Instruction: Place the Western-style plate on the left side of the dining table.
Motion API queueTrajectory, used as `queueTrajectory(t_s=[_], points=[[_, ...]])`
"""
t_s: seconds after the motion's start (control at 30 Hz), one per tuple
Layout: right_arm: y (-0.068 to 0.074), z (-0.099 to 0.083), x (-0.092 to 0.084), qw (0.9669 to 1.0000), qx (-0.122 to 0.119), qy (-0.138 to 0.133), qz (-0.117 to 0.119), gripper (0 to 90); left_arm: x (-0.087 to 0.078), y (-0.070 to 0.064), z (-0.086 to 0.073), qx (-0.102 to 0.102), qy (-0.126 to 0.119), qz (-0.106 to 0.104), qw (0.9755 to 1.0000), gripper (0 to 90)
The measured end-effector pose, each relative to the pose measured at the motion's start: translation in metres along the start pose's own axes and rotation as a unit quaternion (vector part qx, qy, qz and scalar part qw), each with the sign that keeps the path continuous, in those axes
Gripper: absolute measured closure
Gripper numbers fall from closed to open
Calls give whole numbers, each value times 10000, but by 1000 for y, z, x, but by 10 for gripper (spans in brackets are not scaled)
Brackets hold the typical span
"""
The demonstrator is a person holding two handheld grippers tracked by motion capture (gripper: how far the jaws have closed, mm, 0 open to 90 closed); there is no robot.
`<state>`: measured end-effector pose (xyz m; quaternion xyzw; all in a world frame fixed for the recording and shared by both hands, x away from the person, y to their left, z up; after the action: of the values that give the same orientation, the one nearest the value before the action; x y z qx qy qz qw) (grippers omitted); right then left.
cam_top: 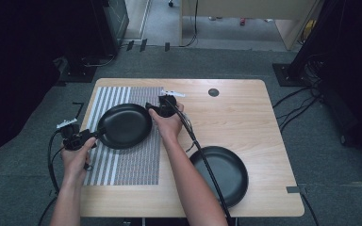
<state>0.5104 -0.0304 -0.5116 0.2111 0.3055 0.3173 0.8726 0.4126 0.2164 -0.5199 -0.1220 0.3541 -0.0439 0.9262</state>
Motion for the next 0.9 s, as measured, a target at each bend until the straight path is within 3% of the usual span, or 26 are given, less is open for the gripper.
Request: queueTrajectory(t_s=[0.07,0.17,0.3,0.37,0.67,0.9], points=[[0,3,-9,10000,13,-5,11,320,-3,-4,0,53,2,-34,10000,119],[-1,1,-22,9994,-242,213,-141,309,-9,-8,1,120,-31,-52,9999,108],[2,3,-40,9998,-155,114,73,289,-18,-11,1,132,-74,-62,9999,109],[0,4,-49,9998,-200,75,55,280,-22,-12,-1,100,-101,-56,9999,109],[-1,-1,-79,9999,16,144,28,253,-35,-11,-11,109,-68,-14,9999,116],[-5,3,-110,9995,-287,111,-100,249,-45,-8,-24,85,112,232,9996,133]])
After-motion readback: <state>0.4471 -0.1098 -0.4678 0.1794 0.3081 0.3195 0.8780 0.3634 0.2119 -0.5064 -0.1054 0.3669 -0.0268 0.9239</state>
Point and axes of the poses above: each handheld gripper's, and its own axes: x roughly forward along the jaws, z roughly out of its top, y roughly to its left, the point moved 8 cm from there along x, roughly forward along the jaws, and after that the axes turned 12 degrees about z, right-handed, at the moved point
